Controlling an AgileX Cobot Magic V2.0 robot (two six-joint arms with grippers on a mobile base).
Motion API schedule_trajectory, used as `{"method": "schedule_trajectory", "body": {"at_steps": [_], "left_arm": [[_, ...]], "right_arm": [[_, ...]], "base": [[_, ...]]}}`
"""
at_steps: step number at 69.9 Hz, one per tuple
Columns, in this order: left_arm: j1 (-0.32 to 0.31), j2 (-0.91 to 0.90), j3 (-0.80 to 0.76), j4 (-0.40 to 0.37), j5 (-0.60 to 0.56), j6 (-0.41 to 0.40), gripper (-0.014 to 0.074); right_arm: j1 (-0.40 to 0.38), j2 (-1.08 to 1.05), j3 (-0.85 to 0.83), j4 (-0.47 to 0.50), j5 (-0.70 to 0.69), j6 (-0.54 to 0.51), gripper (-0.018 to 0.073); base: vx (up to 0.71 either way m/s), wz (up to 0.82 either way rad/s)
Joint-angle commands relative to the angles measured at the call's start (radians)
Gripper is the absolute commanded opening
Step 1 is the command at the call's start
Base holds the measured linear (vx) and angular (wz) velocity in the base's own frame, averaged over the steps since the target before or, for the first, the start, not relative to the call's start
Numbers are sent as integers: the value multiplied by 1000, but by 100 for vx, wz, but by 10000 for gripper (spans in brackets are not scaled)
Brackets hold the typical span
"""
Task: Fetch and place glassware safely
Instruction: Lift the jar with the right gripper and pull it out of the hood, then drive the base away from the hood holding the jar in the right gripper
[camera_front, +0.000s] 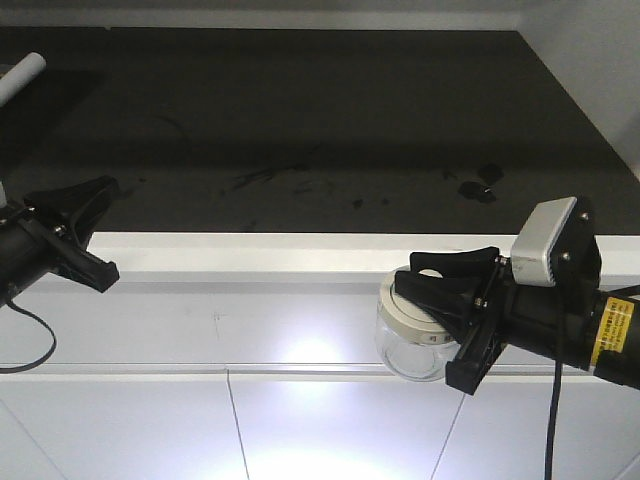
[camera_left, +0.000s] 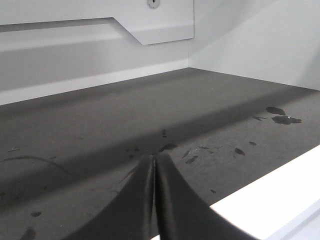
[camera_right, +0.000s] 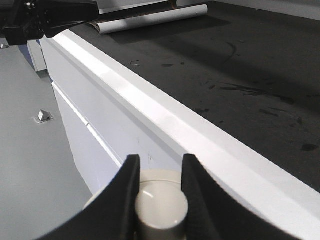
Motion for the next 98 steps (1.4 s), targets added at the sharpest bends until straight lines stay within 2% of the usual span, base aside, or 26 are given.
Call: {"method": "schedule_trajectory", "body": {"at_steps": [1, 39, 98], "left_arm": [[0, -30, -21, -33, -71, -12, -7], [0, -29, -21, -33, -63, -12, -7], [0, -29, -21, -33, -63, -12, -7]], "right_arm": [[-4, -30, -28, 55, -67, 0, 0], [-4, -30, -28, 55, -67, 0, 0], [-4, -30, -28, 55, -67, 0, 0]], "base": [[0, 0], [-5, 20], [-15, 57]]}}
